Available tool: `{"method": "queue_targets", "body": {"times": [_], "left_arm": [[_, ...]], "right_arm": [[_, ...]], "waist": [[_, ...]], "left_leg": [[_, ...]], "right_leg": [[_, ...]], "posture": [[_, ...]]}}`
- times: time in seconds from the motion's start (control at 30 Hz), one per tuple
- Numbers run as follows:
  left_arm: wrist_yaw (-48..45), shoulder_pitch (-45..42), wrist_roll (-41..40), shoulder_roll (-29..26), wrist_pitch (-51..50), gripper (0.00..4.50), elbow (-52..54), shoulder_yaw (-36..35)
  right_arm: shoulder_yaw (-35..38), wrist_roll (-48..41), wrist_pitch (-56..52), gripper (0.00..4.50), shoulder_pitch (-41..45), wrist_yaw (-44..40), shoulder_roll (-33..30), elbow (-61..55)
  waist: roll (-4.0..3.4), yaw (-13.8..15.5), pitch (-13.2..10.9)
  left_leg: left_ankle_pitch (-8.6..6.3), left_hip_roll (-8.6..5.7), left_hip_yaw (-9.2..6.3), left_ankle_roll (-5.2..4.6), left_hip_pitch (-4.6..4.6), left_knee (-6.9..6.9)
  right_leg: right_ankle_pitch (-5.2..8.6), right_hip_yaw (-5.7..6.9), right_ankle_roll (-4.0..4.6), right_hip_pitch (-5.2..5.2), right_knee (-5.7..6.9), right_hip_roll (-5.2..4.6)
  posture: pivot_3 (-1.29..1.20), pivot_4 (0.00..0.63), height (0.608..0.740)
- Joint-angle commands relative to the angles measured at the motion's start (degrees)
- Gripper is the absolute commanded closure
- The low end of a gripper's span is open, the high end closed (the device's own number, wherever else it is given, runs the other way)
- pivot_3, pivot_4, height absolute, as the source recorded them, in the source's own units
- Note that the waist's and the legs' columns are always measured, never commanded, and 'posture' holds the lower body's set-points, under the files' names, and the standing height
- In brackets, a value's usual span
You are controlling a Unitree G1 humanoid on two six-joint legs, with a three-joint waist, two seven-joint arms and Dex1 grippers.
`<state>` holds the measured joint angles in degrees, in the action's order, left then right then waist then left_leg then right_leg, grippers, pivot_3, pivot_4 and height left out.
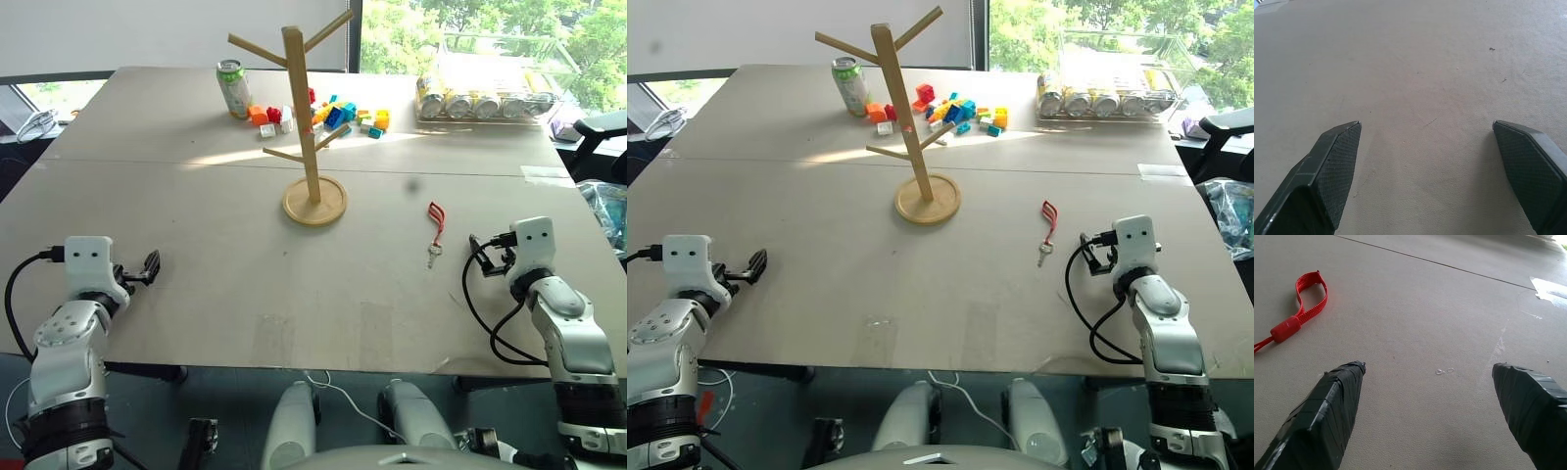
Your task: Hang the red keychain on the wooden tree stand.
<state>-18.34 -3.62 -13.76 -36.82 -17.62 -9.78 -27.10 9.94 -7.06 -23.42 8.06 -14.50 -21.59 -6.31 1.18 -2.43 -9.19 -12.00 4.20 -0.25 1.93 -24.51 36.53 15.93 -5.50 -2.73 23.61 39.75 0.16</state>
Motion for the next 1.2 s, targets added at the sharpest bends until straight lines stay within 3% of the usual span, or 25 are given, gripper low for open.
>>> {"method": "queue_targets", "body": {"times": [0.03,0.27,0.43,0.63,0.77,0.97,1.2], "left_arm": [[-1.1,0.2,-1.5,-1.2,-0.5,0.06,1.9,-2.3],[-4.0,-0.6,-4.1,-1.8,-2.3,0.06,3.5,-2.8],[-7.8,-0.9,-6.1,-2.2,-5.3,0.06,7.1,-0.7],[-19.1,-5.0,-13.6,-7.6,-15.6,0.06,19.1,5.7],[-25.8,-8.7,-18.5,-11.6,-21.2,0.06,26.9,10.6],[-30.9,-17.5,-25.7,-12.5,-27.2,0.06,33.9,16.6],[-32.0,-24.8,-32.7,-10.1,-31.9,0.06,33.9,18.4]], "right_arm": [[0.5,0.0,0.4,0.03,1.2,-0.3,-1.0,-1.3],[1.0,-0.9,-1.4,0.03,3.0,-1.5,-2.1,-1.4],[0.5,-3.5,-8.6,0.03,5.6,-3.9,-3.4,-4.9],[-0.5,-11.2,-26.0,0.03,11.3,-11.5,-9.5,-9.7],[0.4,-16.1,-38.1,0.03,14.5,-12.1,-11.6,-13.4],[3.7,-19.6,-56.4,0.03,21.4,-4.6,-4.1,-16.9],[3.1,-16.1,-61.4,0.03,24.6,3.1,3.1,-17.0]], "waist": [[0.0,0.0,0.0],[0.01,0.0,0.0],[0.01,0.0,0.0],[0.08,0.2,-0.1],[0.08,0.0,-0.1],[0.08,-0.2,-0.1],[0.07,0.0,-0.1]], "left_leg": [[0.0,0.0,0.0,0.0,0.0,0.0],[0.0,0.0,-0.01,0.0,-0.01,0.0],[0.0,0.0,-0.01,0.0,-0.03,0.01],[0.0,0.0,-0.05,0.0,-0.1,0.06],[0.0,0.0,-0.09,0.0,-0.11,0.08],[0.0,0.0,-0.12,-0.01,-0.1,0.06],[0.0,0.0,-0.16,-0.01,-0.2,0.07]], "right_leg": [[0.0,0.0,0.0,0.0,0.0,0.0],[0.0,0.0,-0.01,0.0,0.0,0.0],[-0.01,0.0,0.02,0.01,-0.01,0.0],[-0.01,0.04,0.02,0.02,0.0,0.0],[0.0,0.07,0.01,0.01,-0.02,0.0],[0.02,0.06,-0.03,0.02,0.0,0.06],[0.02,0.08,-0.04,0.06,-0.05,0.07]], "posture": [[0.0,0.15,0.732],[0.0,0.15,0.732],[0.0,0.15,0.732],[0.0,0.15,0.732],[0.0,0.15,0.732],[0.0,0.15,0.732],[0.0,0.15,0.732]]}}
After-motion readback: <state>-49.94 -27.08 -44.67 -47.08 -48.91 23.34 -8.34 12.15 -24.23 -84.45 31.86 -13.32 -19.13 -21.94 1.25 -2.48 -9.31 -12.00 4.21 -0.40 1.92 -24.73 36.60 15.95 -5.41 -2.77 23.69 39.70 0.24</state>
